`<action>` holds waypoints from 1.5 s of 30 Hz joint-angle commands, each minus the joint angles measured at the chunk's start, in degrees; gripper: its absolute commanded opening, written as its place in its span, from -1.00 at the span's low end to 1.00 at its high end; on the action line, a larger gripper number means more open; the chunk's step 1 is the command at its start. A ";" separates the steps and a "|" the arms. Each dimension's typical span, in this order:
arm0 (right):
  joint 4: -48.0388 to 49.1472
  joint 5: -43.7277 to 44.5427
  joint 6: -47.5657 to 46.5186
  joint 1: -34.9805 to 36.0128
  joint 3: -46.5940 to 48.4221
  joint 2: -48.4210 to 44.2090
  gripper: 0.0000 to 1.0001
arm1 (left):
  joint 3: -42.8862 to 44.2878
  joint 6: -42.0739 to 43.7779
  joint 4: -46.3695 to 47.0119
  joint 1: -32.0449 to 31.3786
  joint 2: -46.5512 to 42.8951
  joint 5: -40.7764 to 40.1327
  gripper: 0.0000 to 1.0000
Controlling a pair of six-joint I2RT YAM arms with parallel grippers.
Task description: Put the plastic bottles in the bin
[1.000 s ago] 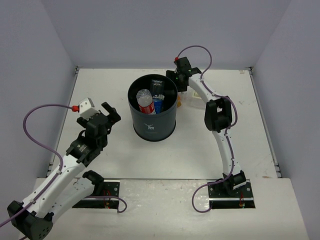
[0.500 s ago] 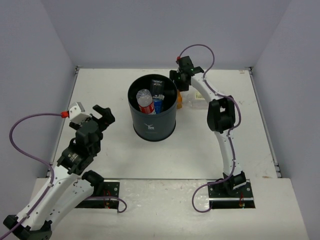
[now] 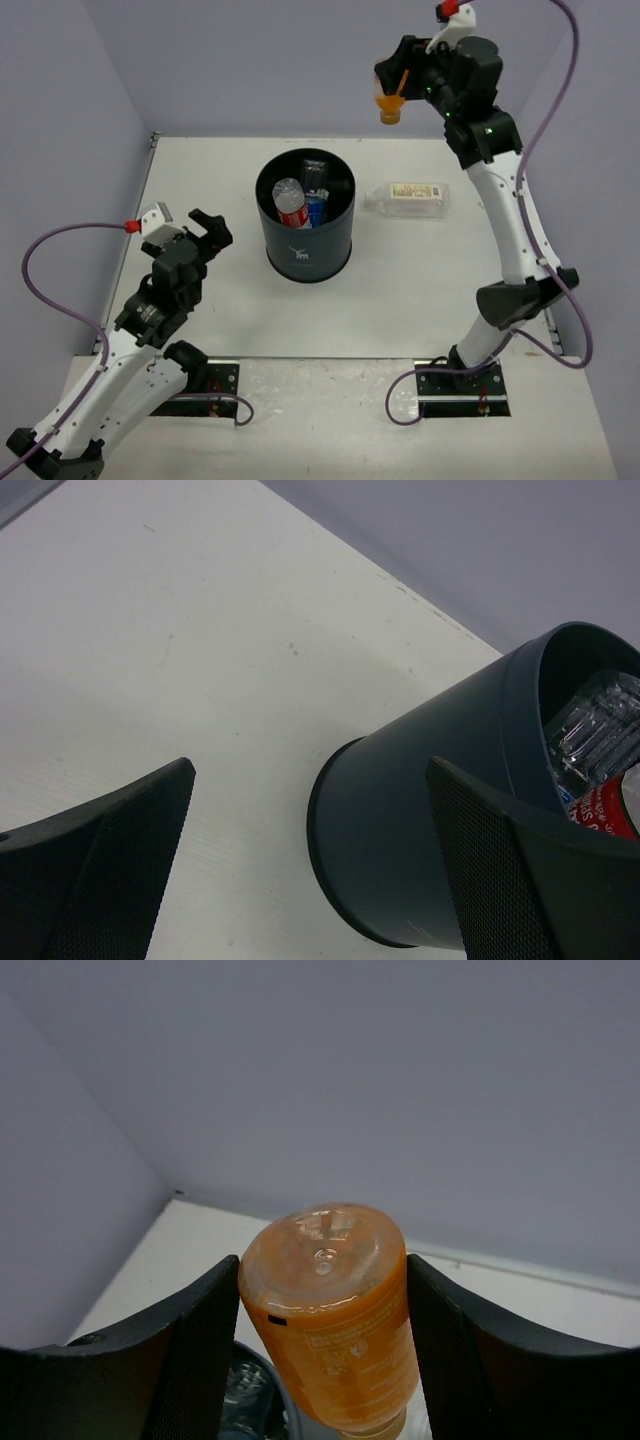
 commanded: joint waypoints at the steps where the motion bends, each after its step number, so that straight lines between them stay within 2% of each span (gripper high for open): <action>1: 8.65 -14.69 -1.68 2.71 -10.97 -7.38 -0.68 | 1.86 -0.83 0.68 -0.11 0.75 -0.03 1.00; 6: 11.37 -15.72 -4.99 10.85 -17.50 -9.91 -0.60 | 1.78 -0.33 1.10 -0.15 1.21 0.35 1.00; 12: 17.06 -20.20 -0.75 13.58 -24.92 -10.29 -0.48 | 1.79 0.07 0.72 -0.11 0.97 0.79 1.00; 16: 19.40 -22.50 0.15 13.93 -31.04 -11.40 -0.07 | 1.15 0.15 1.11 -0.06 0.52 1.47 1.00; 19: 18.58 -23.41 -1.65 13.86 -32.29 -12.22 0.54 | 0.95 0.42 1.57 -0.06 0.77 1.84 1.00; 21: 16.87 -23.05 -3.90 13.95 -31.27 -12.72 0.75 | 1.03 0.59 1.68 -0.15 1.15 2.13 1.00; 22: 15.46 -22.44 -4.77 13.95 -30.29 -13.03 0.92 | 1.03 0.60 1.74 -0.15 1.34 2.32 1.00; 23: 14.20 -21.88 -5.62 13.92 -29.37 -13.30 0.97 | 1.03 0.60 1.76 -0.11 1.46 2.41 1.00; 26: 11.68 -18.46 -8.52 13.78 -27.40 -14.42 0.98 | 0.95 0.60 1.90 -0.10 1.88 2.51 1.00; 32: 9.63 -5.68 -14.24 12.04 -27.57 -16.98 0.98 | 1.06 0.89 1.77 -0.06 1.84 2.39 1.00; 38: 5.99 -5.98 -20.97 3.88 -28.07 -18.03 0.97 | 1.12 1.12 1.51 -0.06 1.31 1.49 1.00; 45: -12.01 -5.41 -34.01 -1.95 -16.97 -5.84 0.98 | 1.38 1.65 1.25 -0.15 1.56 1.51 1.00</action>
